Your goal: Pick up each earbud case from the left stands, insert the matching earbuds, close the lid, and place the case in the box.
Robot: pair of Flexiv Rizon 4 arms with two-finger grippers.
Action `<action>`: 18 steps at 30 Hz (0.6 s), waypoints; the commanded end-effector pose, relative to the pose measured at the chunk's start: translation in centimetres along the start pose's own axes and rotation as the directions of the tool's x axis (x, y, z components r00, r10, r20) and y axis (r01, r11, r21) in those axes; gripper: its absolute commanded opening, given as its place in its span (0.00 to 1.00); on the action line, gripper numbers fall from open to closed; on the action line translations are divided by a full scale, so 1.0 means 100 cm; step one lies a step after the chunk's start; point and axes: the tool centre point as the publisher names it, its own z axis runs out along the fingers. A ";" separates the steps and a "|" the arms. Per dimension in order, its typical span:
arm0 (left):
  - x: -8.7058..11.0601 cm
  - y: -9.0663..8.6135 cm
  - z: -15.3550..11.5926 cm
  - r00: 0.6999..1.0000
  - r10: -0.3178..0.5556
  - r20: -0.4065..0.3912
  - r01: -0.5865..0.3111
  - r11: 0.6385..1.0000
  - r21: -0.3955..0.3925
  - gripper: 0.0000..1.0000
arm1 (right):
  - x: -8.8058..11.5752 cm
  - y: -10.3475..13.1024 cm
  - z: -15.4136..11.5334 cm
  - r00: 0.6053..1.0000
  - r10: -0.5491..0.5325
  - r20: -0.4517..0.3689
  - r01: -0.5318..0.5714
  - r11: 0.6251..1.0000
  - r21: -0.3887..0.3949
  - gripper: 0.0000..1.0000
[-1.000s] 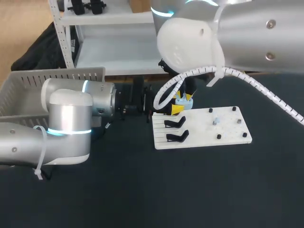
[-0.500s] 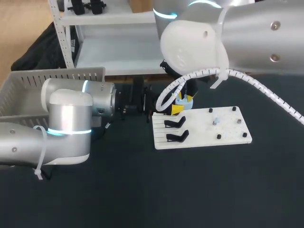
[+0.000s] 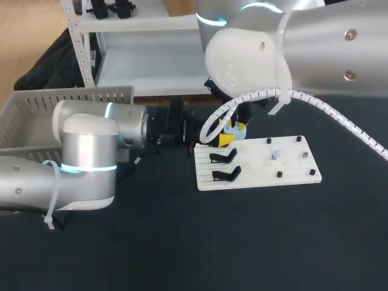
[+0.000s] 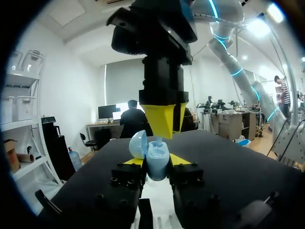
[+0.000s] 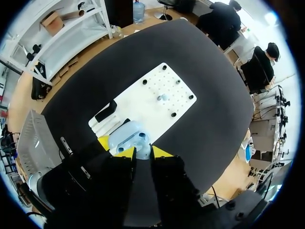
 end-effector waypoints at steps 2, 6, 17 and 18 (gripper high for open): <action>0.001 0.000 0.000 1.000 0.002 0.003 -0.002 1.000 -0.002 0.00 | -0.002 0.000 0.002 1.000 0.001 0.001 -0.001 1.000 0.006 0.00; 0.001 0.000 0.000 1.000 0.002 0.003 -0.002 1.000 -0.002 0.00 | -0.002 0.000 0.002 1.000 0.002 0.001 -0.002 1.000 0.012 0.00; 0.001 0.000 0.000 1.000 0.002 0.003 -0.002 1.000 -0.002 0.00 | -0.006 0.002 0.002 1.000 0.005 0.006 -0.005 1.000 0.027 0.00; 0.001 0.000 0.000 1.000 0.002 0.003 -0.002 1.000 -0.002 0.00 | -0.006 0.002 0.002 1.000 0.006 0.007 -0.006 1.000 0.028 0.00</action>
